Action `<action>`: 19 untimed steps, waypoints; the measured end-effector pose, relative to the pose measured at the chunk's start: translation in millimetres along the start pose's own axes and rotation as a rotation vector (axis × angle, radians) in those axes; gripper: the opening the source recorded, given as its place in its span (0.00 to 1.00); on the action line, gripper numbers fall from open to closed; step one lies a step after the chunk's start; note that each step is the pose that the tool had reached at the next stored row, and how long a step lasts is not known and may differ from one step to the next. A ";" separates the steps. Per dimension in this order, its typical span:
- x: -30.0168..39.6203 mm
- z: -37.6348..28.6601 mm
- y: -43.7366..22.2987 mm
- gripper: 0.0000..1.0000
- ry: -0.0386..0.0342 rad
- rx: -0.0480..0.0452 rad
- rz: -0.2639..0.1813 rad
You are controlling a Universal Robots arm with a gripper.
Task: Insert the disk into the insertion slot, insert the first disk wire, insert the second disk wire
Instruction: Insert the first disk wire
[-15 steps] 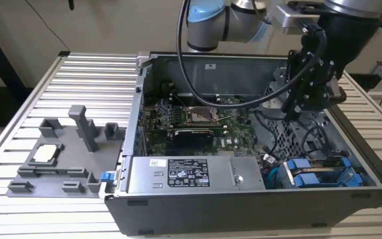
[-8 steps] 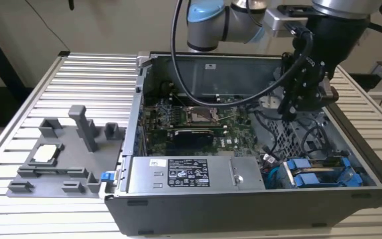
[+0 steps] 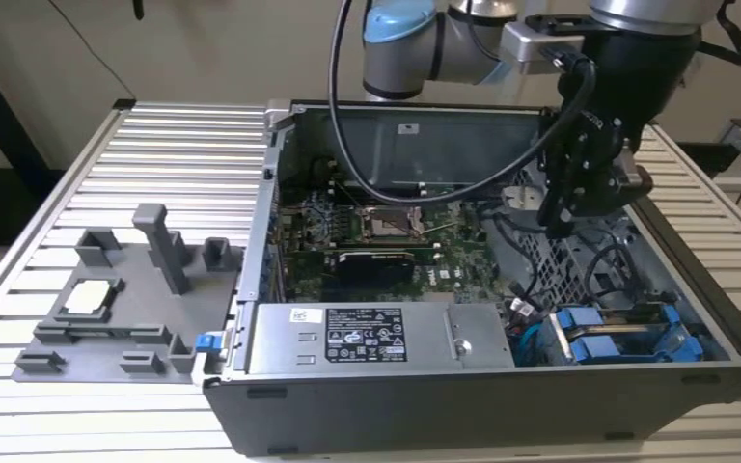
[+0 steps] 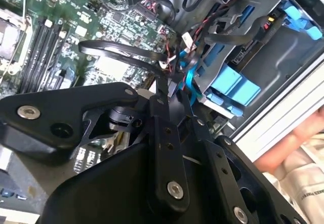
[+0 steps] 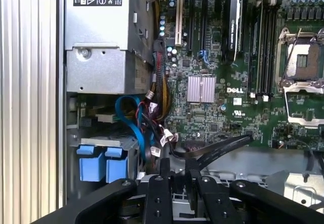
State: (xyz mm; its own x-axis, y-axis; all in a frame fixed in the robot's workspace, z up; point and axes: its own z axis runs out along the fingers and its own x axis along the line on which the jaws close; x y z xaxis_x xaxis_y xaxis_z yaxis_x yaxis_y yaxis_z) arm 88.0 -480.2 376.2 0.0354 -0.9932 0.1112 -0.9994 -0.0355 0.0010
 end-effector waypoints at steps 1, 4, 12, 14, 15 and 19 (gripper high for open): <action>-0.9 0.2 0.0 0.27 0.0067 0.0075 -0.004; -3.2 0.4 1.3 0.27 0.0222 0.0358 -0.008; -4.7 0.3 10.6 0.27 0.0241 0.0448 -0.013; -4.7 0.2 10.7 0.27 0.0246 0.0449 -0.014; -4.8 0.2 10.7 0.27 0.0247 0.0450 -0.014; -6.5 0.1 10.4 0.27 0.0256 0.0450 -0.014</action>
State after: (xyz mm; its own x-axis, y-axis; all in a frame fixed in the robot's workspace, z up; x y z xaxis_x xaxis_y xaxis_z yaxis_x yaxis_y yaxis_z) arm 77.3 -474.1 375.4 0.0489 -0.9894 0.1368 -0.9976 -0.0551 -0.0418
